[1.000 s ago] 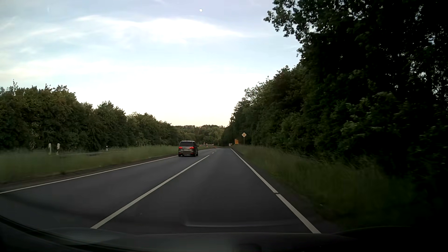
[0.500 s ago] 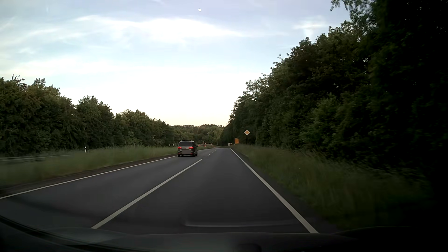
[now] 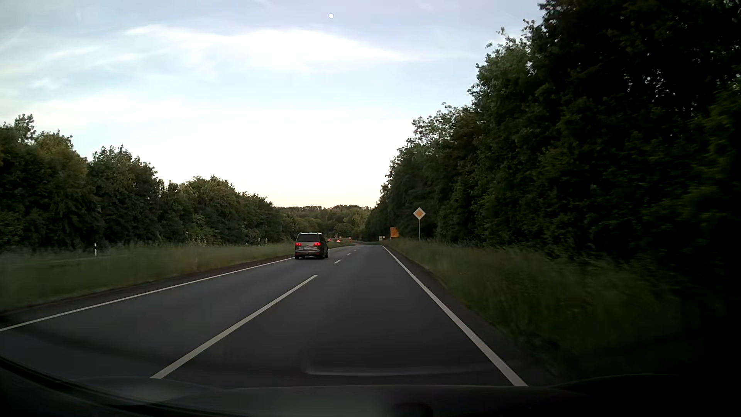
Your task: Follow the waypoints while adhering to traffic rules and regulations
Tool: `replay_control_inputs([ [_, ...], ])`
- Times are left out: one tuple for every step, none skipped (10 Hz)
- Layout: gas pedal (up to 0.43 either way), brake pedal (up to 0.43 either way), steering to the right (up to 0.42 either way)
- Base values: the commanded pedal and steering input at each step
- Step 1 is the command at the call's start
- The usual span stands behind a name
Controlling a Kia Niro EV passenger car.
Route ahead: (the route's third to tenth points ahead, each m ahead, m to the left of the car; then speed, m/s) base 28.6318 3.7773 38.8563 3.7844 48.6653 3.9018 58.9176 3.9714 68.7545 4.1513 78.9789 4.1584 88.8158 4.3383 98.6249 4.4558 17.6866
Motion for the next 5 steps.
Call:
replay_control_inputs([
  [0.028, 0.000, -0.002],
  [0.028, 0.000, -0.002],
  [0.028, 0.000, -0.002],
  [0.028, 0.000, -0.002],
  [0.028, 0.000, -0.001],
])
